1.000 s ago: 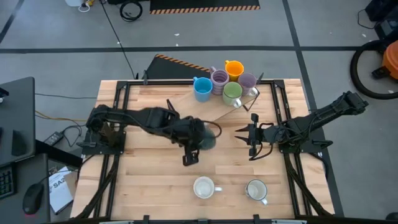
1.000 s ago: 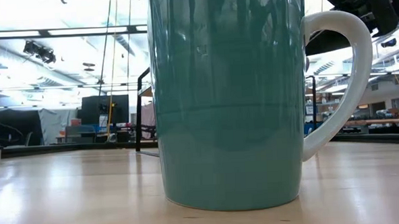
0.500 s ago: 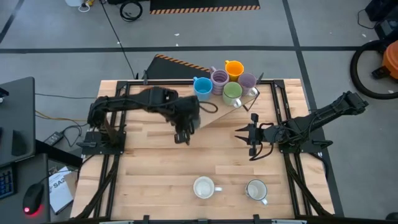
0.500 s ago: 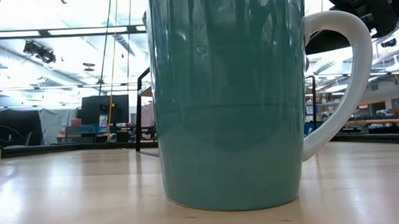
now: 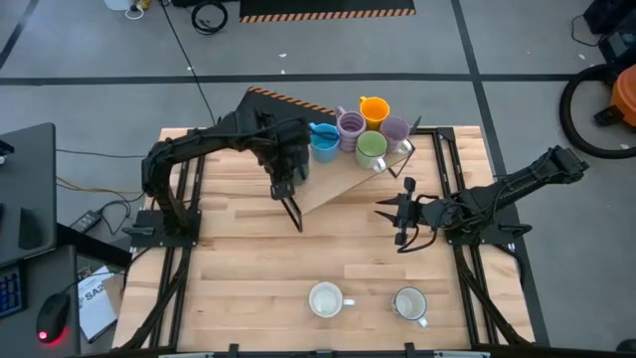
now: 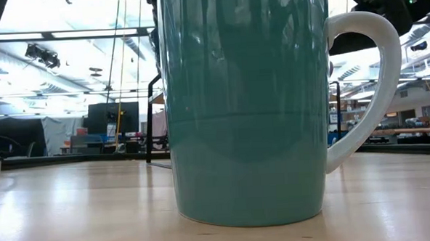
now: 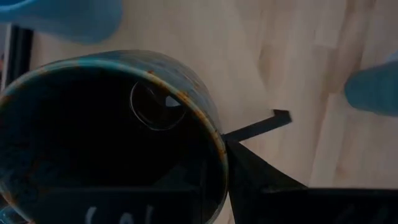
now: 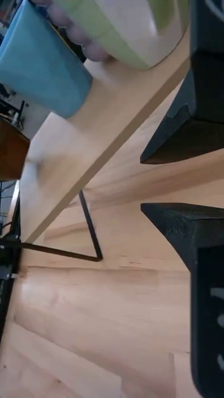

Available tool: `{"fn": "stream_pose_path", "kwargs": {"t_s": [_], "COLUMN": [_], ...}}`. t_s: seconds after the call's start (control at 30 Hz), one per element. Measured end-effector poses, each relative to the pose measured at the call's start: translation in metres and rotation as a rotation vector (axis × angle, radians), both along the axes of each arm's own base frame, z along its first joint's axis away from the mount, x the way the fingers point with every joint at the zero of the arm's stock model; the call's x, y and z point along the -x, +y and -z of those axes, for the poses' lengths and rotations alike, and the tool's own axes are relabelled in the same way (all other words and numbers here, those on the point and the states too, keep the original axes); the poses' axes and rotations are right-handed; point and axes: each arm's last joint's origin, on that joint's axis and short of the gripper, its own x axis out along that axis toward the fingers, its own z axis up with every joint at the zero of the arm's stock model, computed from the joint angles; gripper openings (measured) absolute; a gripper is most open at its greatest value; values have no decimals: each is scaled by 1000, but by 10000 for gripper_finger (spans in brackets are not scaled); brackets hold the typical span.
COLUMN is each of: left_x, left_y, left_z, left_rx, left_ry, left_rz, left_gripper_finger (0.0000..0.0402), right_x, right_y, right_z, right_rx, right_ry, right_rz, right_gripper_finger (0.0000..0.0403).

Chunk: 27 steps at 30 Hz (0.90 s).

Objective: Place coffee mugs
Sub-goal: Put the dark blue mug on the shelf

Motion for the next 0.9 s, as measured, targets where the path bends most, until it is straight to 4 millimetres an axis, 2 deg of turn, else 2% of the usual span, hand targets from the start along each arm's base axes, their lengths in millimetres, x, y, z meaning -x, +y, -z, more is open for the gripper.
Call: {"fn": "stream_pose_path", "kwargs": {"t_s": [0.57,0.9], "left_x": [5,4], "left_y": [43,58], "left_z": [5,13], "left_rx": [-35,22], "left_ry": [5,5], "left_rz": [-13,-34], "left_gripper_finger": [42,43], "right_x": [-1,-2], "right_y": [0,-2], "right_z": [1,-1], "right_rx": [3,38], "right_ry": [-1,-15], "right_rz": [13,48], "right_gripper_finger": [116,116]}}
